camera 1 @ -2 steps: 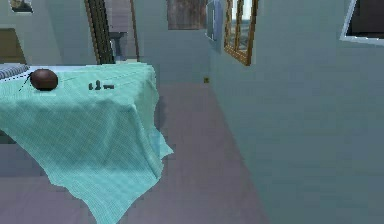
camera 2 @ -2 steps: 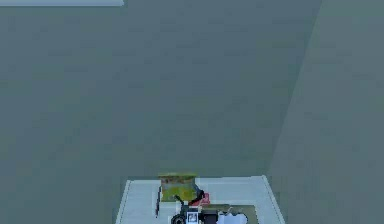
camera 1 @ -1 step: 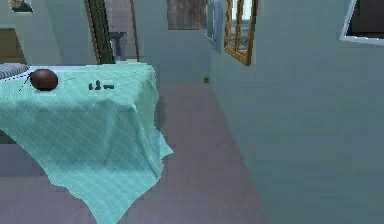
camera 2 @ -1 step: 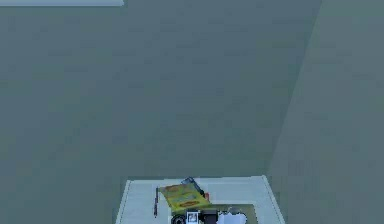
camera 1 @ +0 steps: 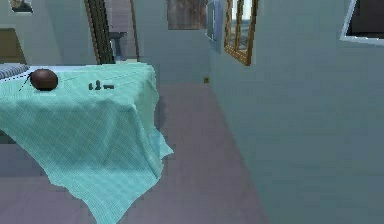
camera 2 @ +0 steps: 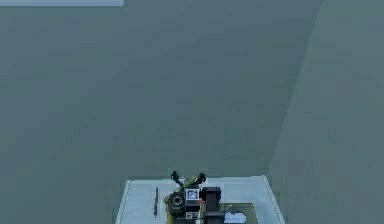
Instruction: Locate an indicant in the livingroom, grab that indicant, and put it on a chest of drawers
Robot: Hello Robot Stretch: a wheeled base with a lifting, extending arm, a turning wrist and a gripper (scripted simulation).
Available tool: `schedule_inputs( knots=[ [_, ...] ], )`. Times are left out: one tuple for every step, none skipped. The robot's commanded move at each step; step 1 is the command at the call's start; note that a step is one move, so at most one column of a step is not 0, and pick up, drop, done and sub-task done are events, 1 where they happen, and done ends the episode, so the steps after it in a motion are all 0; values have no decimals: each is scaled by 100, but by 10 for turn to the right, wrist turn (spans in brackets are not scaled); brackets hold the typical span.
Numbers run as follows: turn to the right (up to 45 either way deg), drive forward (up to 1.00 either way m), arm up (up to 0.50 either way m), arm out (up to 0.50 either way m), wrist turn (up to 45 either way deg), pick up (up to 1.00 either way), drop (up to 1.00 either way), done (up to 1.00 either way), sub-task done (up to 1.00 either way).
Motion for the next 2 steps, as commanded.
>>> schedule_inputs(
  knots=[
    [0, 0, 0, -8, 0, 0, 0, 0, 0],
    [0, 0, 0, 0, 0, 0, 0, 100, 0]
  ],
)
